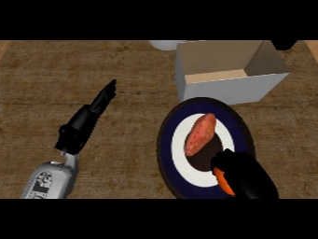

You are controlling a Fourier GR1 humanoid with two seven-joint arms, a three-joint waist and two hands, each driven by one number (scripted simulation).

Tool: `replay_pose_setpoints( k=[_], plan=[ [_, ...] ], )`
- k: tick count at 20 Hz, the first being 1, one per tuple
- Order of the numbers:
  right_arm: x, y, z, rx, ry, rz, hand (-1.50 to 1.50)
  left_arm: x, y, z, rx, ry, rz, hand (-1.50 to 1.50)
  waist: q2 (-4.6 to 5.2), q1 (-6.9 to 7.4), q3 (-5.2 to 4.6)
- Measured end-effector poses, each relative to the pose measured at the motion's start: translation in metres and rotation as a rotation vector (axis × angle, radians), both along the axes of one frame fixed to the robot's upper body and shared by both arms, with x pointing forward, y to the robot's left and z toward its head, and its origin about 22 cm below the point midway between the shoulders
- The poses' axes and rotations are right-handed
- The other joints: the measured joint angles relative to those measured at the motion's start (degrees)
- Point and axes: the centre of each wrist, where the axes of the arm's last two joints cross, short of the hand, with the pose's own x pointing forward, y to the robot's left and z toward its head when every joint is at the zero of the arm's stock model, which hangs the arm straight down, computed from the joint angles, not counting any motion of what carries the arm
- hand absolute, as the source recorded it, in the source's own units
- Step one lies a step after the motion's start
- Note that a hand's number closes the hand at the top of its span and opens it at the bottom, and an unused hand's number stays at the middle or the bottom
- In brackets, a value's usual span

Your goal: Pick the squash from the plate and place it in the cardboard box

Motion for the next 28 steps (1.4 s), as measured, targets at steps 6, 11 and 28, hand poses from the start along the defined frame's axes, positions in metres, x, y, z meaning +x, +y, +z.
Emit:
replay_pose_setpoints(
  k=[6, 11, 28],
  plan=[
    [0.008, -0.011, 0.040, 0.069, -0.186, 0.080, 1.50, -0.009, 0.008, -0.002, 0.003, 0.001, 0.017, 0.00, -0.10, -0.69, 0.17],
    [-0.014, -0.016, 0.088, 0.151, -0.252, 0.129, 1.50, -0.008, 0.004, 0.000, 0.004, 0.008, 0.022, 0.00, -0.16, -1.15, 0.18],
    [-0.008, -0.031, 0.176, 0.325, -0.404, -0.051, 1.50, -0.010, 0.009, 0.000, 0.005, 0.004, 0.024, 0.00, -0.12, -0.98, 0.15]
  ],
)
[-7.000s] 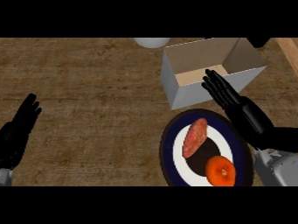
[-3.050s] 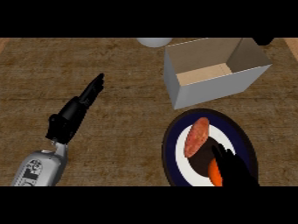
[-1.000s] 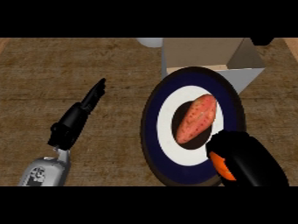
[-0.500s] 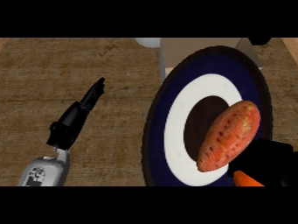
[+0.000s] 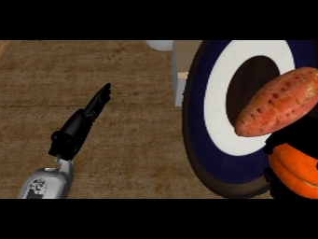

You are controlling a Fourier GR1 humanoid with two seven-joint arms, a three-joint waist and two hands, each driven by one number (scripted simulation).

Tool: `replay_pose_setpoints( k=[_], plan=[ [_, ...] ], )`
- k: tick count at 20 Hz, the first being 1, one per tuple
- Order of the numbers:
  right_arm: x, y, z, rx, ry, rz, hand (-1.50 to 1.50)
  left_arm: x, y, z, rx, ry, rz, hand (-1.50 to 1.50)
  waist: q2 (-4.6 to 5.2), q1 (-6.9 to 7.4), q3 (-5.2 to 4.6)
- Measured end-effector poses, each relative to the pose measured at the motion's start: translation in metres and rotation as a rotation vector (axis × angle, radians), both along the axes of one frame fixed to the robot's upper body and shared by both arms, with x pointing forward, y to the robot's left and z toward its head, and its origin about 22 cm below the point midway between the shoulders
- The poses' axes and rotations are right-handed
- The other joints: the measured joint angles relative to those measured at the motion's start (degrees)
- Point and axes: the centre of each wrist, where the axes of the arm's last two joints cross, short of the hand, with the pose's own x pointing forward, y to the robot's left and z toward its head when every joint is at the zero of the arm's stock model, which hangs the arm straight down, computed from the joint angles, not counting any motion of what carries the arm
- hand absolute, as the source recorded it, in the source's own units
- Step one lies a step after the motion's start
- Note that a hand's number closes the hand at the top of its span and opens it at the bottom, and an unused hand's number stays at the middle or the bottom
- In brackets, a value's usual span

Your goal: Pick the squash from the plate and place it in the cardboard box

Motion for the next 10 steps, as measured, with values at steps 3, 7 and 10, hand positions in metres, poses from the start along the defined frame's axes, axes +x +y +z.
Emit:
replay_pose_setpoints(
  k=[3, 7, 10],
  plan=[
    [0.011, 0.000, 0.015, 0.038, -0.002, -0.024, 1.50, -0.002, 0.005, 0.002, 0.000, -0.003, -0.004, 0.00, 0.02, 0.24, 0.01],
    [0.026, -0.001, 0.041, 0.109, 0.004, -0.008, 1.50, 0.002, 0.000, -0.001, -0.001, 0.001, -0.005, 0.00, 0.08, 0.36, 0.00],
    [0.040, -0.003, 0.053, 0.146, 0.017, 0.004, 1.50, 0.004, 0.001, -0.001, -0.001, -0.002, -0.007, 0.00, 0.09, 0.42, 0.01]
  ],
)
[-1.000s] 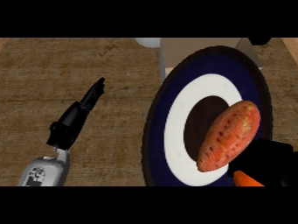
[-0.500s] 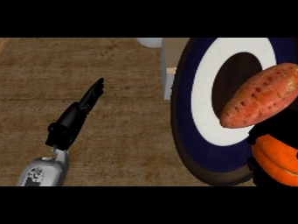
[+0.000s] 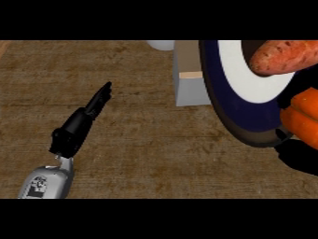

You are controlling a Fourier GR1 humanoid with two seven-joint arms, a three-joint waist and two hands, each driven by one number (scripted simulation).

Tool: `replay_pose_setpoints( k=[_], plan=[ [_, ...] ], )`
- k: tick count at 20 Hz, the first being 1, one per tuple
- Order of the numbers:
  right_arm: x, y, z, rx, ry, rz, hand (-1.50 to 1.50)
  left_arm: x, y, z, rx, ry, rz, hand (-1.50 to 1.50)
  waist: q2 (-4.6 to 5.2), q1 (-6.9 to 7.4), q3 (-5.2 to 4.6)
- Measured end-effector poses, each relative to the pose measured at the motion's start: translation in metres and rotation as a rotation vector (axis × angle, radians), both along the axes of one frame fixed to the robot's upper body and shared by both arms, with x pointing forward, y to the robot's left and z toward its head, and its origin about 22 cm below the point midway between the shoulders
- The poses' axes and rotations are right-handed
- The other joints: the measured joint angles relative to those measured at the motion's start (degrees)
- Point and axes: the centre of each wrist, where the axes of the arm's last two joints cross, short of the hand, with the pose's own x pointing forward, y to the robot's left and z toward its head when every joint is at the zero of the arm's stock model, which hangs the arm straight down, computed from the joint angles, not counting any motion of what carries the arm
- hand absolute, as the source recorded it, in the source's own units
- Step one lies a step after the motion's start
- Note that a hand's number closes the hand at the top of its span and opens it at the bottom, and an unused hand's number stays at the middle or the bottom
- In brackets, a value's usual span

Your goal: Pick the squash from the plate and place it in the cardboard box

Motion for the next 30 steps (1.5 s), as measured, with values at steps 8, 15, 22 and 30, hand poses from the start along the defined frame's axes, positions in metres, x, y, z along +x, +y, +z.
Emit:
replay_pose_setpoints(
  k=[8, 15, 22, 30],
  plan=[
    [0.057, 0.018, 0.006, 0.053, 0.019, -0.032, 1.50, 0.004, -0.005, 0.003, 0.003, 0.000, -0.002, 0.00, 0.09, 0.27, 0.00],
    [0.101, 0.024, -0.013, -0.016, 0.010, -0.079, 1.50, 0.004, -0.006, 0.001, 0.001, -0.001, -0.005, 0.00, 0.14, 0.33, 0.03],
    [0.146, 0.028, -0.051, -0.086, 0.048, -0.105, 1.50, -0.001, -0.007, 0.001, -0.001, -0.003, -0.014, 0.00, 0.19, 0.60, 0.03],
    [0.179, 0.029, -0.091, 0.043, 0.227, -0.130, -1.50, 0.003, -0.005, 0.004, 0.001, -0.004, -0.010, 0.00, -0.24, 0.77, -0.36]
  ],
)
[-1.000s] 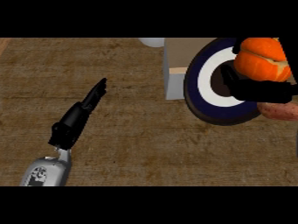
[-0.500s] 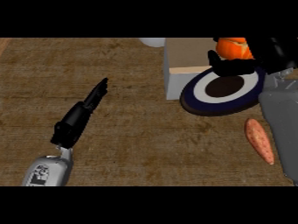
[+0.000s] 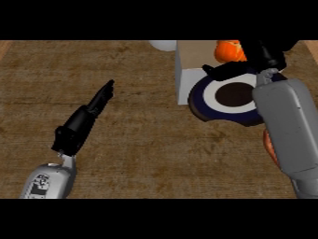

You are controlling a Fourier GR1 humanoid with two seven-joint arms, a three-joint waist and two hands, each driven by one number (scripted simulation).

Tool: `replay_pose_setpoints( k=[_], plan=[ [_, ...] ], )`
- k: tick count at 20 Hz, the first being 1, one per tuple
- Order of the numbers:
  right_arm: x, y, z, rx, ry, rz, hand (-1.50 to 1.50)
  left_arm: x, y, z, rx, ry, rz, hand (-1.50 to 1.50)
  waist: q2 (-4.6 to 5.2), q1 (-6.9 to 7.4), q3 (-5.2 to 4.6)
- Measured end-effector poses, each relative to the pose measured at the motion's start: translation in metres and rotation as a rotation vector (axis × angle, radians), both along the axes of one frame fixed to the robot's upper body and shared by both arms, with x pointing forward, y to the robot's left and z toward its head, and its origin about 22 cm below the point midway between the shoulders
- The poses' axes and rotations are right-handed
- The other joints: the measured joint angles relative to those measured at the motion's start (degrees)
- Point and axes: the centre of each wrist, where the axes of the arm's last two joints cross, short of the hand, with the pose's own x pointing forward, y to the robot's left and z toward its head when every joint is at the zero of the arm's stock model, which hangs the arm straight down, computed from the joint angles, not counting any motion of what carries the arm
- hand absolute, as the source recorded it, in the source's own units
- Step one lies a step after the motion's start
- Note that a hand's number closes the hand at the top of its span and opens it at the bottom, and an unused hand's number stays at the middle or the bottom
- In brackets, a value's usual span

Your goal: Pick the squash from the plate and place it in the cardboard box

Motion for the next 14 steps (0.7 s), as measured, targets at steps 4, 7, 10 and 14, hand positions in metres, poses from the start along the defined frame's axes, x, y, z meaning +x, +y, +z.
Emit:
replay_pose_setpoints(
  k=[4, 7, 10, 14],
  plan=[
    [0.009, -0.002, -0.021, 0.072, 0.037, 0.016, -1.50, 0.002, 0.003, 0.001, 0.003, 0.001, -0.001, 0.00, 0.03, 0.05, 0.02],
    [0.015, -0.011, -0.027, 0.198, 0.012, 0.027, -1.50, 0.004, 0.000, 0.001, 0.003, -0.002, -0.001, 0.00, 0.22, 0.07, 0.07],
    [0.018, -0.022, -0.024, 0.357, -0.047, 0.010, -1.50, -0.001, 0.002, -0.002, -0.002, -0.003, -0.002, 0.00, 0.26, 0.04, 0.16],
    [0.018, -0.052, -0.024, 0.579, -0.093, -0.010, -1.50, -0.001, 0.002, -0.004, 0.000, 0.002, 0.006, 0.00, 0.31, -0.42, 0.28]
  ],
)
